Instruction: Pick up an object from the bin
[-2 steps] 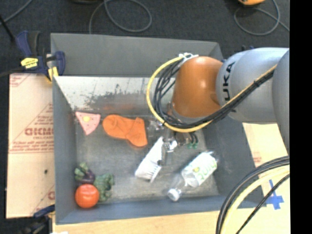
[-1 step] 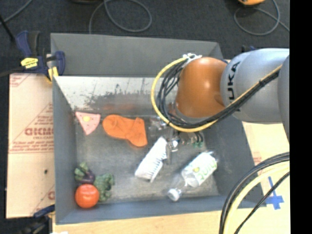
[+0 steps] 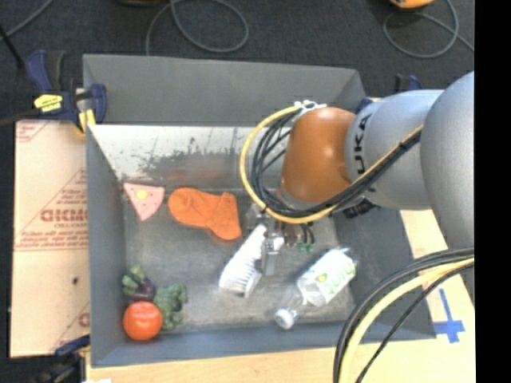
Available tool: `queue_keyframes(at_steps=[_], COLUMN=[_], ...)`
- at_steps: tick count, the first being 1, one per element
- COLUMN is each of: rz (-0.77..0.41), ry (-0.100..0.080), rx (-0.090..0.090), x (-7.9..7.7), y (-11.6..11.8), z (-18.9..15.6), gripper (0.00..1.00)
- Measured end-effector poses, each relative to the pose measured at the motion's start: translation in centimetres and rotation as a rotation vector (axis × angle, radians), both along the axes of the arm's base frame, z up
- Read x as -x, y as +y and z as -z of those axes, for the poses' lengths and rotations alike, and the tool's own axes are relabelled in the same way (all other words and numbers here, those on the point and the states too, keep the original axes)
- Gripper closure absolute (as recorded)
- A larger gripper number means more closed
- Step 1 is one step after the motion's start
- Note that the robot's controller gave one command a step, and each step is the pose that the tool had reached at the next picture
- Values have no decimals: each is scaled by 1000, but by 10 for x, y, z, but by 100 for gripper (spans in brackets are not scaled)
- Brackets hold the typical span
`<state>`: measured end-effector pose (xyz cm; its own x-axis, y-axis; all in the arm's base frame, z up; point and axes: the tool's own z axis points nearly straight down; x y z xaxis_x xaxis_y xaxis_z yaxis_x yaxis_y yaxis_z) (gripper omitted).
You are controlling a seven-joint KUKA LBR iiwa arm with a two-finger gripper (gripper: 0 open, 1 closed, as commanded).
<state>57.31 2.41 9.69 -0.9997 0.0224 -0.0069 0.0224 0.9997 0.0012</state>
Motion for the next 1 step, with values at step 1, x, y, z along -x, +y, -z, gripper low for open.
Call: queue_keyframes(at_steps=[1], rz=[-47], ry=[-14], rx=[-2], x=[-8], y=[54], z=[25], gripper=[100])
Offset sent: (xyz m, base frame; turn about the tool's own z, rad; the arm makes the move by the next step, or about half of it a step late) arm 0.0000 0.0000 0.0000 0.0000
